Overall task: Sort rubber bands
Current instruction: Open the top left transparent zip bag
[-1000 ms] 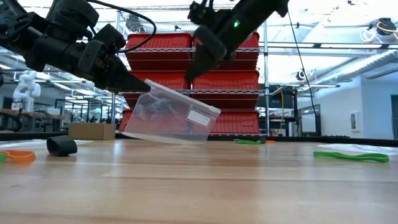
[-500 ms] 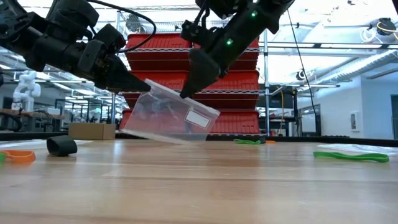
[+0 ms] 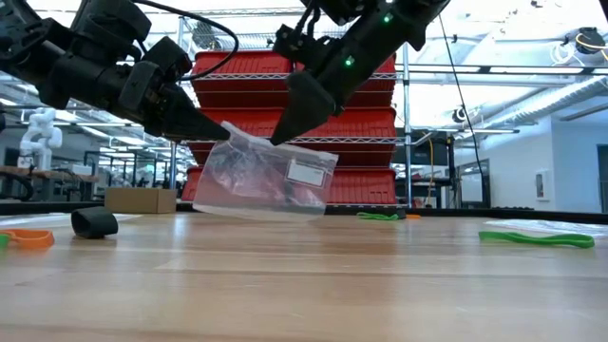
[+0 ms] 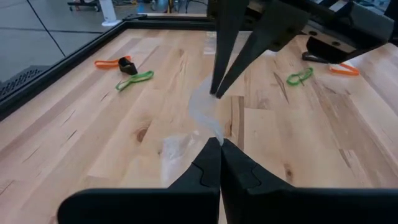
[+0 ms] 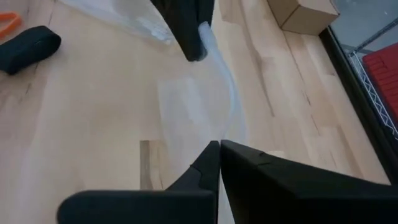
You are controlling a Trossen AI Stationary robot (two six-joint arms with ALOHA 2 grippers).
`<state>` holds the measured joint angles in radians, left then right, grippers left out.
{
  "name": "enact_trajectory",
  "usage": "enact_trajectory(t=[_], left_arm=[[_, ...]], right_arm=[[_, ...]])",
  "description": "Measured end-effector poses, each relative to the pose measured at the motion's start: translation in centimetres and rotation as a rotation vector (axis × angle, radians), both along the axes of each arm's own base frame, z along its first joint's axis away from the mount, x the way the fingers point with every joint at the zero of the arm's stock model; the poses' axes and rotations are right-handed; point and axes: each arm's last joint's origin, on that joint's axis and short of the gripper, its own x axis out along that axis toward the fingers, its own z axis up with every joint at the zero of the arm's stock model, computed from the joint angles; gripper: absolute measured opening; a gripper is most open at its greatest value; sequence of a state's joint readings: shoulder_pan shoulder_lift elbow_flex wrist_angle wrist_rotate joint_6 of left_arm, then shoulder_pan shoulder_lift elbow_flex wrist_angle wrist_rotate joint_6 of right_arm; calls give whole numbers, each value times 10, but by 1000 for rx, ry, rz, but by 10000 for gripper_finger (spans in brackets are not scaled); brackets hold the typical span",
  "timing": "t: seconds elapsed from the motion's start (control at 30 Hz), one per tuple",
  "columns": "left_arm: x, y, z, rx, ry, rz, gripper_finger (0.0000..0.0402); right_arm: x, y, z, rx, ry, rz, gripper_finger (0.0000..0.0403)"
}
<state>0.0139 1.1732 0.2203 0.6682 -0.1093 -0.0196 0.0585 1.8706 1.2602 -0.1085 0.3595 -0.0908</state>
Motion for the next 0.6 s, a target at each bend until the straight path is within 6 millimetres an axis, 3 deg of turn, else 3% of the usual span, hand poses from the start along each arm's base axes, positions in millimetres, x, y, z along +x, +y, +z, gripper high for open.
enact_trajectory(t=[0.27, 0.6], left_arm=[[0, 0, 0, 0, 0, 0, 0], [0, 0, 0, 0, 4, 0, 0]], right_arm=[[0, 4, -1, 135, -8, 43, 10], [-6, 4, 7, 168, -2, 18, 102]])
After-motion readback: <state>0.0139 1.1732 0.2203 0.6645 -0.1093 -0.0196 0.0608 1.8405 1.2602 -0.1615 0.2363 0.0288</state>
